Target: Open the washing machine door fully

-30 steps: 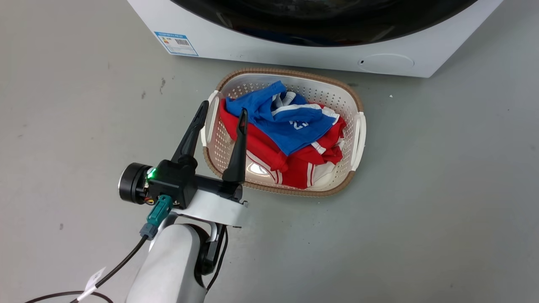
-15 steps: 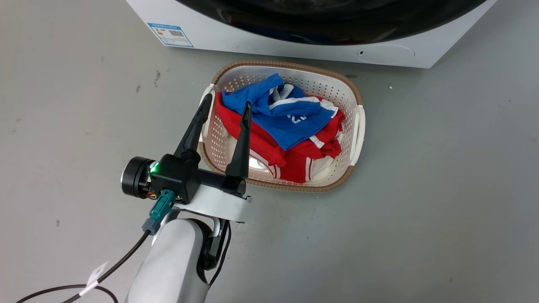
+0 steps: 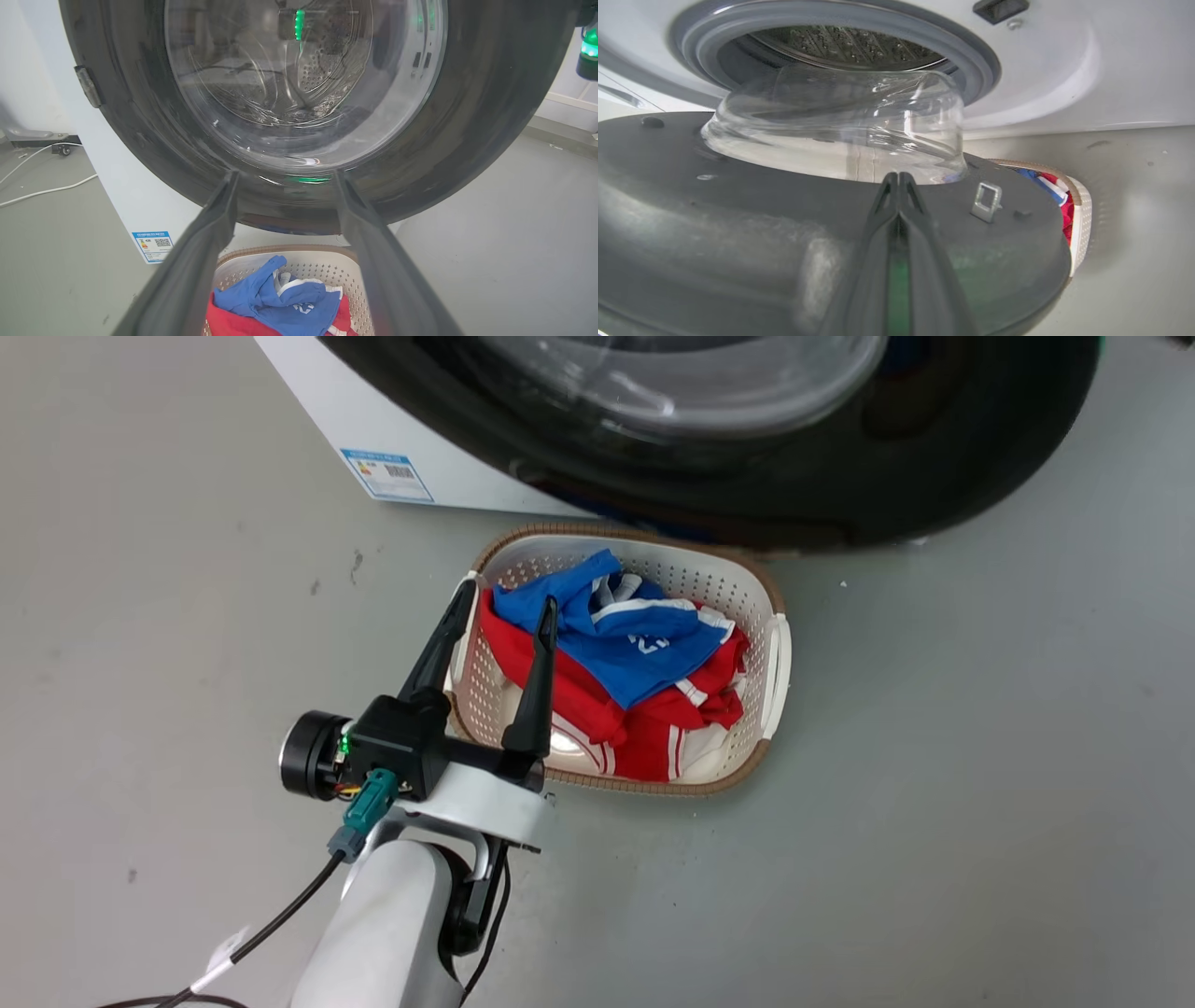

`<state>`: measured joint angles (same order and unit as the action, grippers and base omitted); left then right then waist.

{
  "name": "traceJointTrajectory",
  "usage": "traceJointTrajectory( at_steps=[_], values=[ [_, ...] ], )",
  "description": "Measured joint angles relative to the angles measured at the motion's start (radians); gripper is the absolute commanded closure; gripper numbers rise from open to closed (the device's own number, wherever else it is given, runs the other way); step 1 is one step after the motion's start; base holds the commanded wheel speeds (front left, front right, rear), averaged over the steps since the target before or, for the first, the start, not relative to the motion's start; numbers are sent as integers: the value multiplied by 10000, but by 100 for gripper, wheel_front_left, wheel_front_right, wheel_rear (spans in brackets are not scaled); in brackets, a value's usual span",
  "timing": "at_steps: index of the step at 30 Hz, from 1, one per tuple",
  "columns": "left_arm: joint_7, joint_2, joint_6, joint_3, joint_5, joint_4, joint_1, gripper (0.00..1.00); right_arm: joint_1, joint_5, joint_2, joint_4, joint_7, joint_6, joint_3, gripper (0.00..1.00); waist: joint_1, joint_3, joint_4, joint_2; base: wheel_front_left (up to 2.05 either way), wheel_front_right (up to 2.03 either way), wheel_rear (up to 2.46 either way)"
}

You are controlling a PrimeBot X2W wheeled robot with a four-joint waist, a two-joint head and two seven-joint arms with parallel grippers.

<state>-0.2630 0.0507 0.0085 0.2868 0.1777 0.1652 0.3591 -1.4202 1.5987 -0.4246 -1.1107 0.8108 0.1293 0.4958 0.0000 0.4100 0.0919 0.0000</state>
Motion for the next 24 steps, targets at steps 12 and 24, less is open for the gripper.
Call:
traceJointTrajectory(
  at_steps=[12, 24],
  values=[
    [0, -2, -265, -98, 29, 583, -797, 0, 2385, 324, 253, 1365, 702, -2, 173, 100, 0, -1442, 37, 0, 0, 0, 0],
    [0, 0, -527, -155, 186, 945, -1882, 0, 5295, 671, 531, 3448, 872, 0, 566, 100, -1, -2967, 326, 0, 0, 0, 0]
  ],
)
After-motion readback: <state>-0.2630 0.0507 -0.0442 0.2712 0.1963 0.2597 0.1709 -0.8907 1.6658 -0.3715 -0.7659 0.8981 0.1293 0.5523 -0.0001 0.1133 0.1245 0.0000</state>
